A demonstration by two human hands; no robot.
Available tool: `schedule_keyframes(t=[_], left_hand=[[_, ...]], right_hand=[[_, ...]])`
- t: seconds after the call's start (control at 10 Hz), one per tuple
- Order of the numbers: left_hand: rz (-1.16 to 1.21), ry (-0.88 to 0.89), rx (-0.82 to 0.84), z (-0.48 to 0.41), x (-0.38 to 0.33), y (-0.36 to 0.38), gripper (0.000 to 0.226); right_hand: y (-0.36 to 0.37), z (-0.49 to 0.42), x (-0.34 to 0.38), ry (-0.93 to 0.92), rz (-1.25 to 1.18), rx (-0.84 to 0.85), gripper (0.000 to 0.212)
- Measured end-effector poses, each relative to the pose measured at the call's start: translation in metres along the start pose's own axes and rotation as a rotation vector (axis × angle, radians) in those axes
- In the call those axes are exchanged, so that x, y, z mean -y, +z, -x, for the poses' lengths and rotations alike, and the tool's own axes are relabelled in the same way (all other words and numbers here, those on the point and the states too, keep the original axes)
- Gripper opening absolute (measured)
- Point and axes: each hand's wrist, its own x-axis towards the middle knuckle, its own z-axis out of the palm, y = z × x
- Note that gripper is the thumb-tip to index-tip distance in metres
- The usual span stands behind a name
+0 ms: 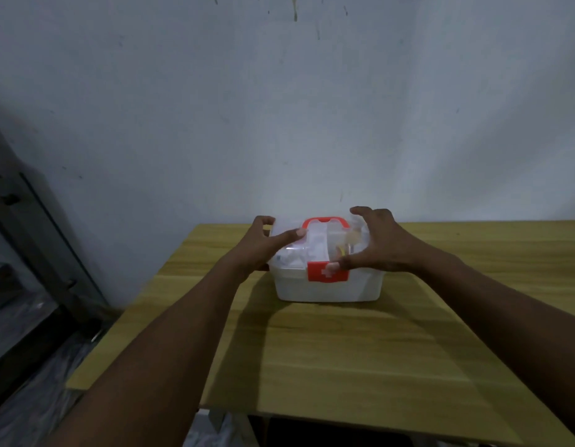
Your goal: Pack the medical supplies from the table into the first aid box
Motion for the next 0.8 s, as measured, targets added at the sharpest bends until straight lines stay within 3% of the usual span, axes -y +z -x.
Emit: schedule_keyframes(t=[0.2, 0.4, 0.5, 0.6, 0.8], left_hand=[[0.012, 0.004, 0.003, -0.001, 0.0, -0.001, 0.094], [-0.003, 0.027, -0.004, -0.005, -0.001, 0.0, 0.101], [-0.237, 0.07, -0.031, -0.007, -0.008, -0.005, 0.101], [-0.424, 0.178, -0.155, -0.01, -0.027, -0.017, 0.095], [-0.647, 0.387, -0.21, -0.013, -0.117, -0.026, 0.08]], right_hand=[[0.004, -0.003, -0.005, -0.005, 0.08, 0.007, 0.141], [0.004, 0.001, -0.003, 0.0, 0.165, 0.004, 0.14], [-0.014, -0.002, -0.002, 0.001, 0.116, 0.077, 0.139], [-0.047, -0.013, 0.001, -0.033, 0.18, 0.05, 0.119], [-0.143, -0.027, 0.017, -0.034, 0.294, -0.151, 0.086]])
